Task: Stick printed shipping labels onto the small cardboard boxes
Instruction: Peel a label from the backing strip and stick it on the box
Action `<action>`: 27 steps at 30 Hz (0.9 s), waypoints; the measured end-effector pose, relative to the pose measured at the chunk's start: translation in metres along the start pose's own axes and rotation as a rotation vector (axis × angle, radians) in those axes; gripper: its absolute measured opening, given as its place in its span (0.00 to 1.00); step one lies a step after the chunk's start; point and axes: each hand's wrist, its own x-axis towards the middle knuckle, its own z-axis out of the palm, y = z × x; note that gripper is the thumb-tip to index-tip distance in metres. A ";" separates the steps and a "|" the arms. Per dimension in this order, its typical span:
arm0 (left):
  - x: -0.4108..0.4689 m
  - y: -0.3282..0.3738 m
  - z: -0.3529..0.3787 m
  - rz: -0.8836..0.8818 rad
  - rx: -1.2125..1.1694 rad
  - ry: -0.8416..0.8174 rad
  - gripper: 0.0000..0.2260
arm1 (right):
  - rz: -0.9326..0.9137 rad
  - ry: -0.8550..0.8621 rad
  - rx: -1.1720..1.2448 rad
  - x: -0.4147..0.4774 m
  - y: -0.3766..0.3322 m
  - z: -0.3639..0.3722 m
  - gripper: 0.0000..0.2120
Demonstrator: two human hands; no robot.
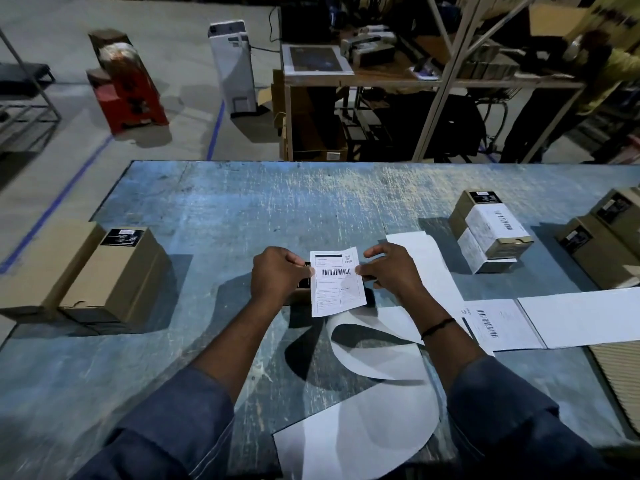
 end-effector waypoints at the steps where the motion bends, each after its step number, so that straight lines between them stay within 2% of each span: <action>1: 0.000 0.000 0.000 0.001 0.005 0.001 0.09 | -0.010 0.018 -0.032 0.001 0.000 0.001 0.17; 11: 0.001 0.000 0.002 -0.005 0.030 0.011 0.09 | -0.111 0.106 -0.265 0.001 -0.006 0.011 0.15; 15: 0.001 -0.001 0.003 0.003 0.025 0.011 0.09 | -0.075 0.064 -0.299 0.006 -0.007 0.004 0.14; 18: 0.001 -0.001 0.004 0.018 0.033 0.015 0.09 | -0.022 -0.046 -0.309 0.010 0.004 -0.006 0.19; 19: 0.001 -0.002 0.005 0.041 0.049 0.015 0.09 | -0.035 -0.050 -0.282 0.011 0.010 -0.007 0.18; 21: 0.000 -0.006 0.008 0.153 0.082 -0.013 0.09 | -0.193 0.025 -0.260 0.010 0.020 -0.008 0.18; 23: -0.001 -0.009 0.011 0.291 0.157 -0.077 0.12 | -0.474 0.055 -0.339 0.008 0.025 -0.007 0.16; 25: -0.003 -0.008 0.012 0.402 0.369 -0.139 0.17 | -0.676 0.031 -0.490 0.009 0.025 -0.004 0.15; 27: -0.006 -0.003 0.009 0.509 0.622 -0.159 0.17 | -0.720 -0.019 -0.647 0.010 0.020 -0.002 0.16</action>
